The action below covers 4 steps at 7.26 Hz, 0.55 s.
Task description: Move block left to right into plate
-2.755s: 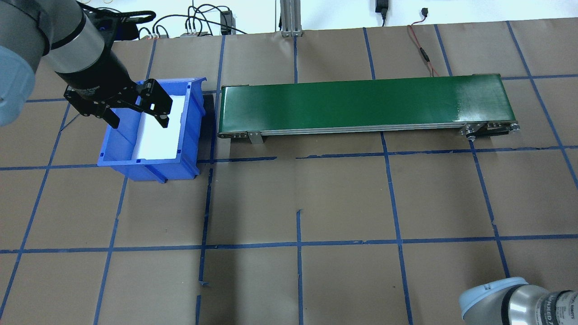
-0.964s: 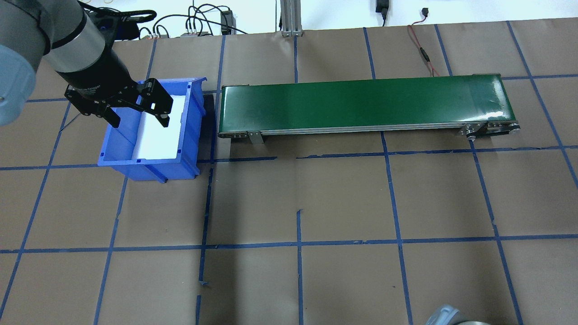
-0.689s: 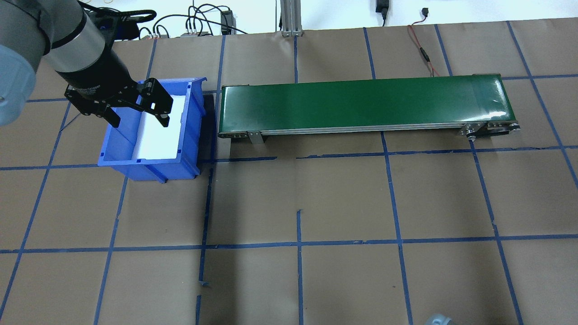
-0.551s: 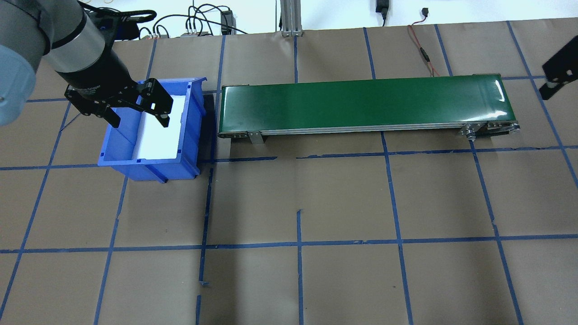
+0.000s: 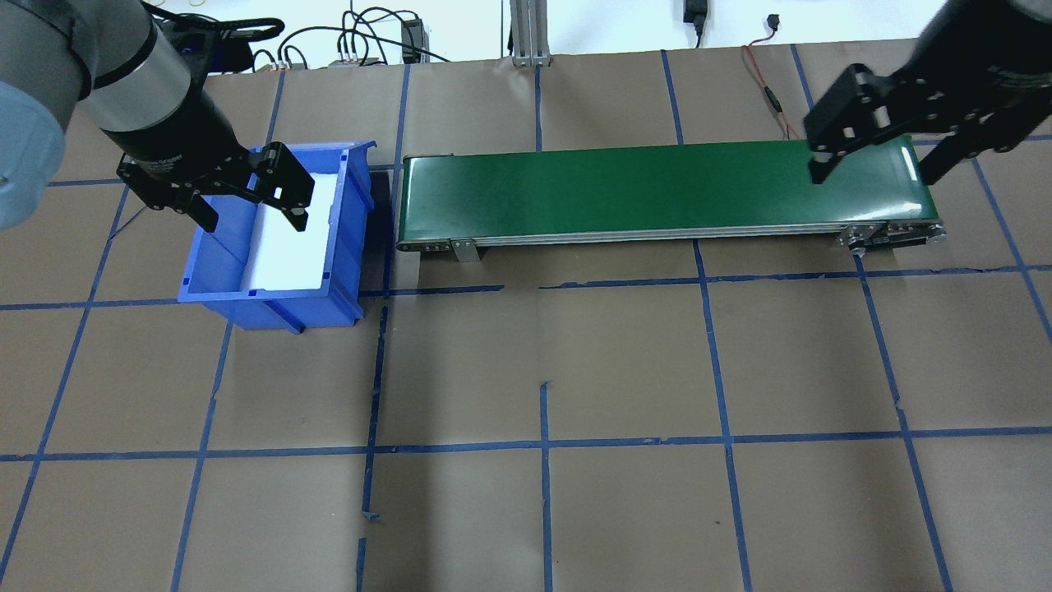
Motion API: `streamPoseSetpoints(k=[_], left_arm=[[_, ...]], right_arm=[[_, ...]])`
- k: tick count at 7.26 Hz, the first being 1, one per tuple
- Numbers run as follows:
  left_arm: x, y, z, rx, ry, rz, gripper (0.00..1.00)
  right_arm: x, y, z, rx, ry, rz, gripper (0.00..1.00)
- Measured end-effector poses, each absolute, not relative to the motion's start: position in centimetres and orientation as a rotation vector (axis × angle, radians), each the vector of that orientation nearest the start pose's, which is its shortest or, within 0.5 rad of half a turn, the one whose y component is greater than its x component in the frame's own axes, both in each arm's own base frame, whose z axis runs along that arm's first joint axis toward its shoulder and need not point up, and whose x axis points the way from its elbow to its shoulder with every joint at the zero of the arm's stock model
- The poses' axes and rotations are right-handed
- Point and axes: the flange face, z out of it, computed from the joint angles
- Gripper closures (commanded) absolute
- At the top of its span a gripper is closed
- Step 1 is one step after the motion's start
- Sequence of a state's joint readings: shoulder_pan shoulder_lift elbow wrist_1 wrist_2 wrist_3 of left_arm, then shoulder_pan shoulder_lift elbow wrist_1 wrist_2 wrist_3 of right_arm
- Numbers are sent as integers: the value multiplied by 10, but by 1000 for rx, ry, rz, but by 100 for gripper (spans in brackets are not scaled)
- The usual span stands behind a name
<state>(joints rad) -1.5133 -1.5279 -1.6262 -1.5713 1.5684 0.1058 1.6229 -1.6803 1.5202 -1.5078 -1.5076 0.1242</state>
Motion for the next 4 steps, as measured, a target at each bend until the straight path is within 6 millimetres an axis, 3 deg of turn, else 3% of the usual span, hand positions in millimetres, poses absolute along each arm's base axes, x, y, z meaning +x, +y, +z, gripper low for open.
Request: streamPoseSetpoints(k=[1,4], left_arm=[[-106,-479,481,76,3143,22,0],[-106,-479,481,71,3146,20,0]], right_arm=[[179,-450,553,112,3046,-256,0],[185,-459,526,120,3028,-344,0]])
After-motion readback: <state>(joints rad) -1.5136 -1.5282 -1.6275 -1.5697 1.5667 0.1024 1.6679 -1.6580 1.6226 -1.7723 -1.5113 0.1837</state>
